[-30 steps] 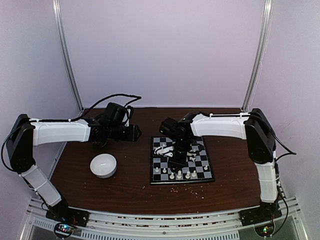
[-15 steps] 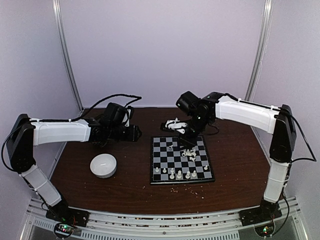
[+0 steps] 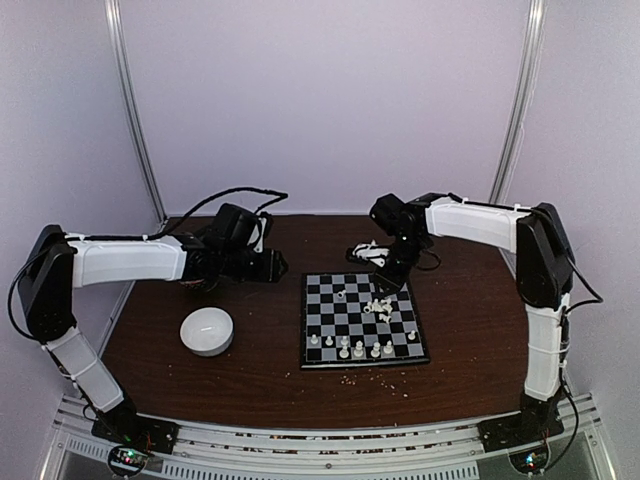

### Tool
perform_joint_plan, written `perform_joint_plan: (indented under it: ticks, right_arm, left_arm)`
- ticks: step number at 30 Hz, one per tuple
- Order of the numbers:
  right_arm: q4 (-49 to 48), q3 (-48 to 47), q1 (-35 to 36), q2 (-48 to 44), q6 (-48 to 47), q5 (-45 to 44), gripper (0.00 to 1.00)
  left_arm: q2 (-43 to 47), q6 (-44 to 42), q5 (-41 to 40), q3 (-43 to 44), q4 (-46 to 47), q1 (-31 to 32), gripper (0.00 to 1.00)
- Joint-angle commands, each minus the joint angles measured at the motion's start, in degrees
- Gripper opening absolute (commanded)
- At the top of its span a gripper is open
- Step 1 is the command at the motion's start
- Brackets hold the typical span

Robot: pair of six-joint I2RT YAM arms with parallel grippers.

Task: Set up the chess pieces on the board
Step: Pick up the pawn from the chessboard.

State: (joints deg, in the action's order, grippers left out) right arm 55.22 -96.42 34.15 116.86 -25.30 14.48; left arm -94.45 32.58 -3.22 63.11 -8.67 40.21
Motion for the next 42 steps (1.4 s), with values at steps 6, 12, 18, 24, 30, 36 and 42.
perform_joint_plan:
  ticks: [6,12,18,24,30,36,42]
  right_arm:
    - [-0.33,-2.01,0.39,3.94,-0.01,-0.47,0.29]
    - [-0.51,-2.61,0.55,5.37,0.23,-0.02,0.28]
    - [-0.62,-2.89,0.71,6.53,0.24,0.15,0.23]
    - [-0.78,-3.18,0.74,7.13,0.24,0.5,0.21]
    - [-1.08,-3.6,0.91,7.43,0.25,0.56,0.16]
    - [-0.05,-5.69,0.92,7.8,0.25,0.46,0.1]
    - [-0.4,-4.65,0.92,4.39,0.08,-1.16,0.08]
  left_arm:
    - [-0.86,-1.2,1.18,1.9,0.23,-0.22,0.46]
    - [-1.38,-1.01,1.54,1.82,0.87,-0.21,0.46]
    - [-1.71,-0.98,1.73,1.88,0.97,-0.22,0.46]
    - [-1.86,-0.89,1.73,1.71,1.28,-0.22,0.46]
    - [-2.09,-0.76,1.88,1.51,1.54,-0.21,0.46]
    - [-2.23,-0.56,2.16,1.49,1.72,-0.21,0.46]
    - [-1.97,-0.56,1.99,1.61,1.55,-0.22,0.46]
